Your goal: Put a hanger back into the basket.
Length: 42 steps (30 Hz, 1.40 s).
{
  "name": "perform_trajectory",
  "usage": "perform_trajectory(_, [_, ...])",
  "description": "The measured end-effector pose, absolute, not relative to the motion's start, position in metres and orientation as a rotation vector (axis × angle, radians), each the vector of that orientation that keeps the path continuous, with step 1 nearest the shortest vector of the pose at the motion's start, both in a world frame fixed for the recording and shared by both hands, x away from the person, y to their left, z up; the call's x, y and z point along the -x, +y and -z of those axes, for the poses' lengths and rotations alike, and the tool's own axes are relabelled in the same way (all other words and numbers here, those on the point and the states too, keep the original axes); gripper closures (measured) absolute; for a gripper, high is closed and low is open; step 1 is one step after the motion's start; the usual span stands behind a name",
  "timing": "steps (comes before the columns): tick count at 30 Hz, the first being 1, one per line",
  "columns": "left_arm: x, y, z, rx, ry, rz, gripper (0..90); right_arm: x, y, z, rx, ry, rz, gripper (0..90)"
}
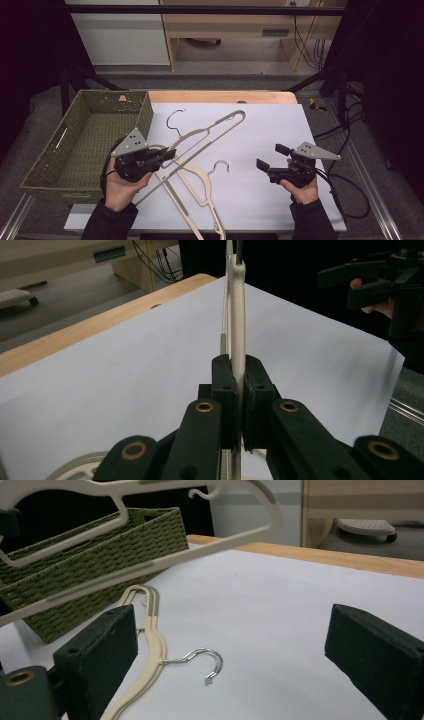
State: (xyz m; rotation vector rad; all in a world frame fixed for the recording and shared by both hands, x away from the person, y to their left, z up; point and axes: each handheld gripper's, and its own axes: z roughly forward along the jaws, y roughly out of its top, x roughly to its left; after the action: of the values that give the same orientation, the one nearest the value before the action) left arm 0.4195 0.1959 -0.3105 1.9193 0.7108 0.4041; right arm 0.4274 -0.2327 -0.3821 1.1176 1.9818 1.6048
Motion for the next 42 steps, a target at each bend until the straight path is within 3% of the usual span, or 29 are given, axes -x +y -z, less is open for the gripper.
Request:
perform_trajectory(22, [-0.459, 0.297, 0.241, -1.866, 0.795, -0.557, 86.1, -0.425, -0.247, 0.384, -1.160, 1.955, -1.601, 5.6])
perform_trajectory(42, [-0.503, 0.390, 0.276, -1.885, 0.939, -0.576, 86.2, -0.425, -0.245, 0.385, -1.149, 1.956, -1.603, 4.7])
